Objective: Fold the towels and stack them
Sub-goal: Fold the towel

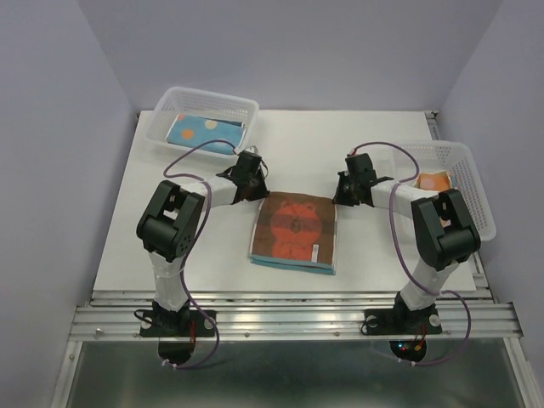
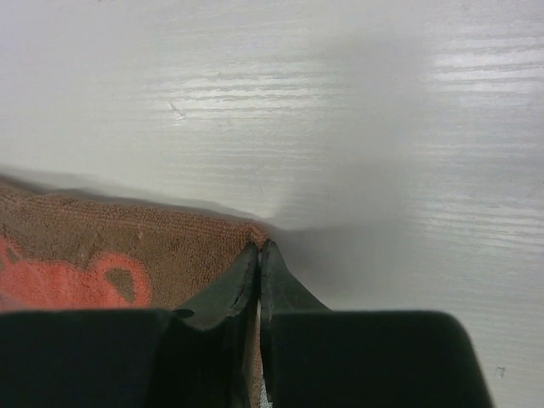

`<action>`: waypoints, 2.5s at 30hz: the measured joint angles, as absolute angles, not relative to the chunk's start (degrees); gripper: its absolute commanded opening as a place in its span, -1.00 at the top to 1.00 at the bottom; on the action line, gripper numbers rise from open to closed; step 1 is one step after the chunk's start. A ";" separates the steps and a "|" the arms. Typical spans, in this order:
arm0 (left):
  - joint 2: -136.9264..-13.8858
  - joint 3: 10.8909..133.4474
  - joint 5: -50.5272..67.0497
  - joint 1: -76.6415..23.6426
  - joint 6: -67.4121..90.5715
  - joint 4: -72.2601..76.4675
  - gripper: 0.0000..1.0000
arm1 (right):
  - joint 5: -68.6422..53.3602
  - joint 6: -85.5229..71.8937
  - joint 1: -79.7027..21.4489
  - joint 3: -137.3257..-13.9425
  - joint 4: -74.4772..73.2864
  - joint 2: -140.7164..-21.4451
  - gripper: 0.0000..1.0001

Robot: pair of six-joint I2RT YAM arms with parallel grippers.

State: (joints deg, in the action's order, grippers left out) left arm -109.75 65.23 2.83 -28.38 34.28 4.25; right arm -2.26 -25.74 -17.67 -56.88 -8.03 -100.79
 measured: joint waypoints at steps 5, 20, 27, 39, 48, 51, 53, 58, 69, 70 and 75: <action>-107.09 61.23 2.98 -28.38 34.28 7.38 1.00 | -5.91 -24.38 -17.67 -54.74 -6.87 -97.34 0.99; -85.03 38.81 6.68 -30.83 35.66 19.66 1.00 | -18.63 -27.16 -17.76 -39.62 -2.85 -77.91 0.99; -74.06 28.71 6.74 -32.75 37.80 23.03 1.00 | -23.00 -30.28 -18.50 -33.23 -2.70 -69.52 0.99; -60.01 17.08 8.91 -34.83 41.36 25.91 1.00 | -28.14 -32.01 -18.85 -26.87 -6.15 -56.12 0.99; -50.17 11.16 12.25 -34.94 44.58 25.47 1.00 | -28.62 -32.03 -18.87 -24.84 -11.57 -48.16 0.97; -47.68 9.15 12.97 -34.94 45.63 25.32 1.00 | -29.36 -32.45 -18.90 -22.83 -11.40 -48.01 0.95; -47.03 8.29 13.47 -35.03 46.02 25.08 1.00 | -29.87 -32.77 -18.90 -21.21 -11.38 -48.12 0.92; -47.20 6.90 15.09 -35.20 46.89 24.53 0.68 | -31.14 -33.85 -18.90 -18.33 -9.89 -49.21 0.84; -42.46 5.15 17.82 -35.27 49.67 18.87 -0.97 | -33.34 -35.31 -19.00 -16.25 -8.23 -47.72 -1.00; -40.18 5.15 17.67 -35.27 49.60 17.32 -0.98 | -33.32 -35.55 -19.07 -16.25 -8.29 -46.85 -1.00; -32.34 5.76 14.33 -35.29 49.84 9.65 -0.98 | -33.28 -35.46 -19.16 -16.25 -8.54 -43.33 -1.00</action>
State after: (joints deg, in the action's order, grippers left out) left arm -32.34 5.76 14.33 -35.29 49.84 9.65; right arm -33.28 -35.46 -19.16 -16.25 -8.54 -43.33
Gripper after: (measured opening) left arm 0.986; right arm 0.996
